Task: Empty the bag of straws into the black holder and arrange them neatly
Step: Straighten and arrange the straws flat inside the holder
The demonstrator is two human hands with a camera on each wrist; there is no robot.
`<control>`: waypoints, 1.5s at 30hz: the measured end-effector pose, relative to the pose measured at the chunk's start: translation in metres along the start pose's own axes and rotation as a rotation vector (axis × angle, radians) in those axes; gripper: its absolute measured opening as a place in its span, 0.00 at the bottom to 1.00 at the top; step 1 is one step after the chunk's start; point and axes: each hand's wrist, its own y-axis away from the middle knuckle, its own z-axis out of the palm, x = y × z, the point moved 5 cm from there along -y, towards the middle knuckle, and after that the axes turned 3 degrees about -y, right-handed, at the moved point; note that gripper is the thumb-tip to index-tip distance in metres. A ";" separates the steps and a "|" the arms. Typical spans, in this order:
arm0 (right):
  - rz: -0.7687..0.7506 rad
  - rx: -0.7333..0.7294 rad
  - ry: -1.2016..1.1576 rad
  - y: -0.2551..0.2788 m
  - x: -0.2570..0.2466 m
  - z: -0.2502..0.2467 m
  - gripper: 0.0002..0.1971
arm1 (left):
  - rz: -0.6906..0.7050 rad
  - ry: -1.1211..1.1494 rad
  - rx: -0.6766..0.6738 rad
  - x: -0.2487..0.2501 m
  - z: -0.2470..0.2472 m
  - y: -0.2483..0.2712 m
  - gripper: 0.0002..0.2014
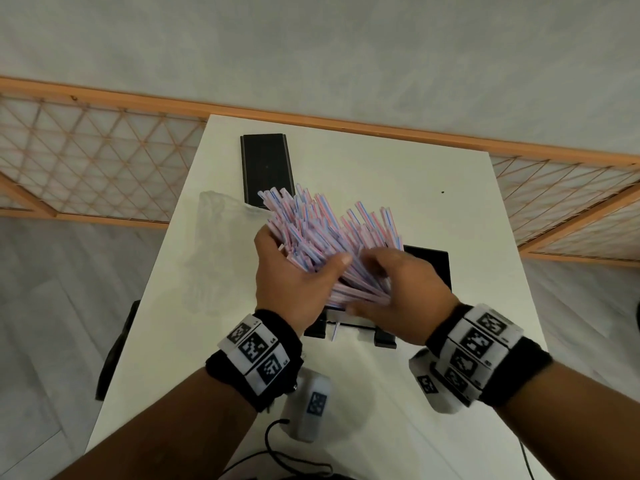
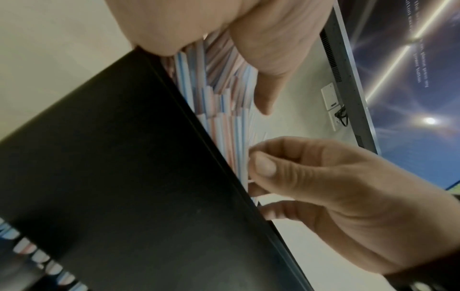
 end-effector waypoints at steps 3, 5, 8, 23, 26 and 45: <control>-0.003 0.013 0.033 0.016 0.008 0.000 0.22 | -0.017 0.094 0.002 0.002 -0.001 0.001 0.38; 0.035 -0.148 0.077 0.019 0.014 0.016 0.21 | -0.017 0.155 0.005 0.005 -0.001 0.002 0.35; 0.108 -0.254 0.175 0.016 0.018 0.032 0.21 | 0.000 0.207 -0.005 0.008 0.001 0.004 0.35; 0.279 -0.436 0.078 -0.019 0.001 0.052 0.17 | 0.012 0.232 -0.038 0.006 -0.002 0.004 0.44; 0.267 -0.462 0.054 -0.027 -0.003 0.052 0.19 | -0.002 0.249 -0.045 0.004 -0.002 0.003 0.43; 0.078 -0.193 -0.111 -0.029 -0.013 0.012 0.30 | 0.018 0.137 -0.044 0.004 -0.003 -0.002 0.43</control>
